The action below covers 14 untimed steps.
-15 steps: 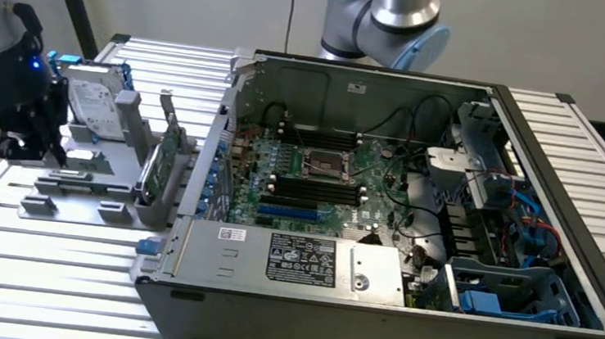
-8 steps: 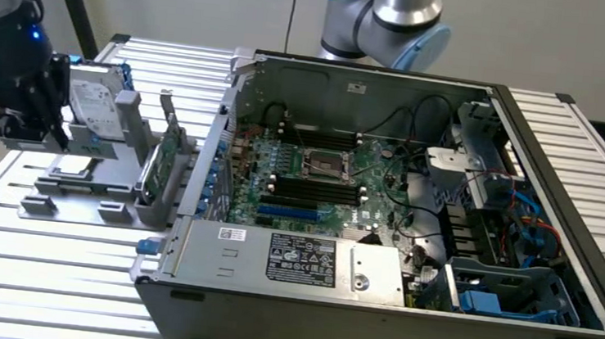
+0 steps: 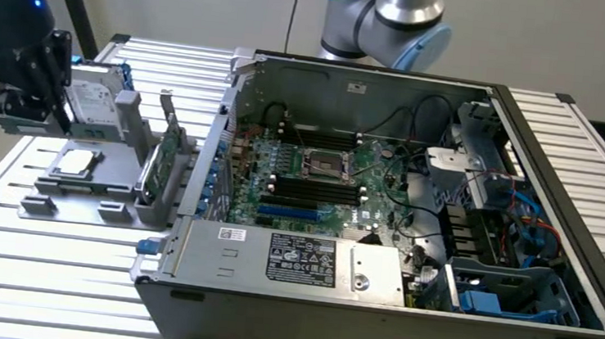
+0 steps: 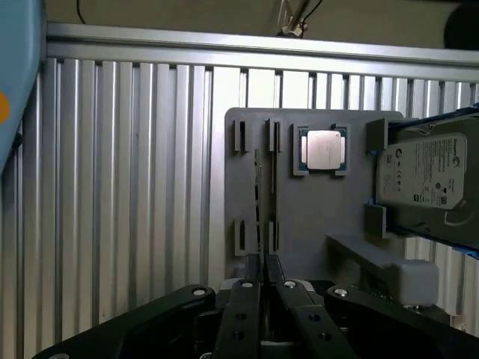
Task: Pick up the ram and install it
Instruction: 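Pick up the ram and move it above insertion slot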
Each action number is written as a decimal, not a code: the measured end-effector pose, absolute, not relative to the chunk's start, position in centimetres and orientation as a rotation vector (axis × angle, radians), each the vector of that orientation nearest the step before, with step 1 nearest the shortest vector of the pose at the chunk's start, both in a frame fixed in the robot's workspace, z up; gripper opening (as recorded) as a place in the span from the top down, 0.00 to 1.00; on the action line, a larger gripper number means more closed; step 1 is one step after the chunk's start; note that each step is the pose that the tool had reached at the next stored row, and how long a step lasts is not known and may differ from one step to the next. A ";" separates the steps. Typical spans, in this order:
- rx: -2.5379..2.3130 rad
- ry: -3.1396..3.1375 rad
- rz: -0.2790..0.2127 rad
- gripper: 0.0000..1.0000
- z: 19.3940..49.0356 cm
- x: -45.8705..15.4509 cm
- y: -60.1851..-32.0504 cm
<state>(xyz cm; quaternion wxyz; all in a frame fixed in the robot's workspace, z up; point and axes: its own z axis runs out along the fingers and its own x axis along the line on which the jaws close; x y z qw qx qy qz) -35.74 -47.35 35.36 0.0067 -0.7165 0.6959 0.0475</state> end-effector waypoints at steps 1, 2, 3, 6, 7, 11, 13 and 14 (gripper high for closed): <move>-2.247 2.172 0.149 0.86 35.6 -35.6 -47.4; -2.252 2.167 0.149 0.86 35.8 -35.5 -47.4; -2.257 2.162 0.149 0.86 35.9 -35.3 -47.4; -2.265 2.154 0.150 0.86 36.1 -34.3 -47.4; -2.267 2.152 0.150 0.86 36.1 -34.0 -47.4; -2.277 2.142 0.151 0.86 36.1 -32.6 -47.4; -2.282 2.137 0.152 0.86 36.2 -31.8 -47.4; -2.285 2.135 0.152 0.86 36.2 -31.5 -47.4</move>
